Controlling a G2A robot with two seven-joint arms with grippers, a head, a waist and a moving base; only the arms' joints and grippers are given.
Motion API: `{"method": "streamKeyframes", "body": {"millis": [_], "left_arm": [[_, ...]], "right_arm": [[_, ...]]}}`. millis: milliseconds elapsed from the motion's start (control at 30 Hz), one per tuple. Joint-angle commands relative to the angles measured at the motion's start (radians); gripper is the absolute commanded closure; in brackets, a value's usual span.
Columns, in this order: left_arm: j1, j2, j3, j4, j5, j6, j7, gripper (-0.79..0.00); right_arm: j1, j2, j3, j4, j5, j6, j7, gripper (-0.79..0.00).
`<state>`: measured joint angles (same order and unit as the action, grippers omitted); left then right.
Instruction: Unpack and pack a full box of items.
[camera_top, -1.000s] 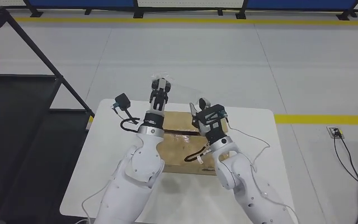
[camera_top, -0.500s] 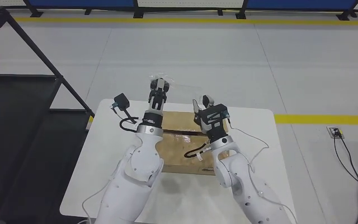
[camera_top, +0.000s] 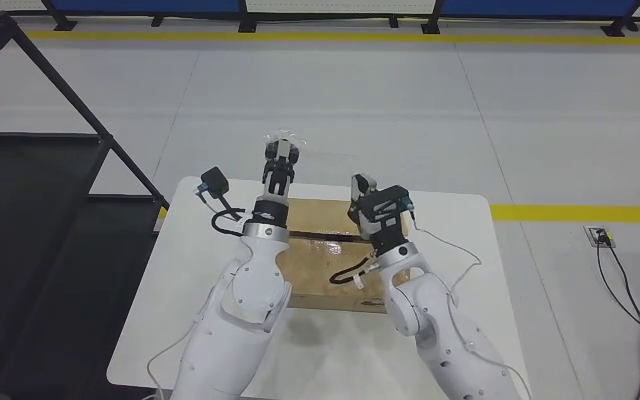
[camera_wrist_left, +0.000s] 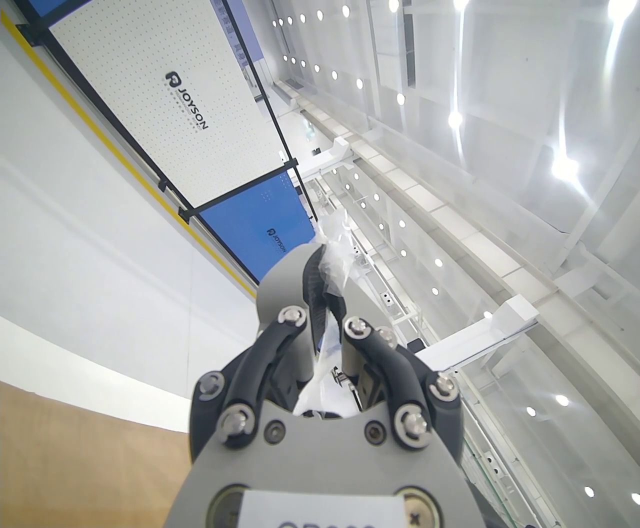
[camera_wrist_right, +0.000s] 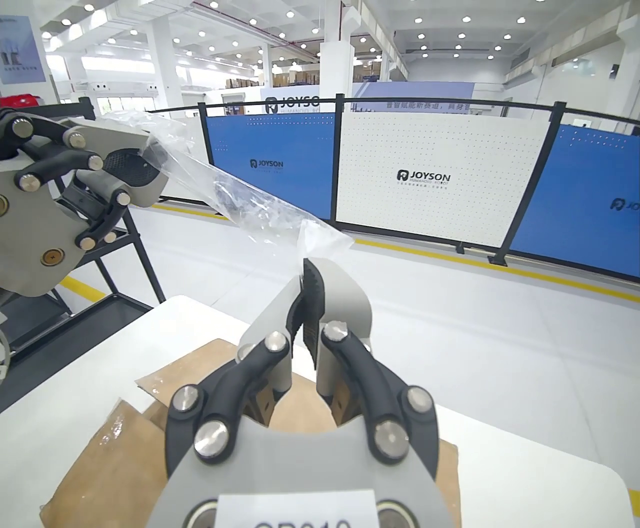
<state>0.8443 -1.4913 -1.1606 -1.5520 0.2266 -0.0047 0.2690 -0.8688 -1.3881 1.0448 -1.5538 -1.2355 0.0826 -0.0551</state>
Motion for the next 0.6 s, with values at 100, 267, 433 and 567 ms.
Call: {"method": "streamKeyframes", "body": {"millis": [100,267,433,567], "left_arm": [[0.004,-0.004,-0.008,0.0,0.003,0.001,-0.003,0.0],[0.006,-0.008,-0.017,0.003,0.006,-0.001,-0.005,0.0],[0.007,-0.011,-0.027,0.003,0.007,-0.003,-0.004,0.0],[0.008,-0.015,-0.032,0.005,0.007,-0.002,-0.003,0.0]], "right_arm": [[-0.008,-0.003,0.039,-0.016,0.095,-0.029,0.017,0.0],[-0.012,-0.006,0.075,-0.026,0.166,-0.047,0.035,0.0],[-0.012,-0.006,0.106,-0.035,0.223,-0.07,0.075,0.0],[-0.008,-0.007,0.123,-0.037,0.254,-0.081,0.095,0.0]]}}
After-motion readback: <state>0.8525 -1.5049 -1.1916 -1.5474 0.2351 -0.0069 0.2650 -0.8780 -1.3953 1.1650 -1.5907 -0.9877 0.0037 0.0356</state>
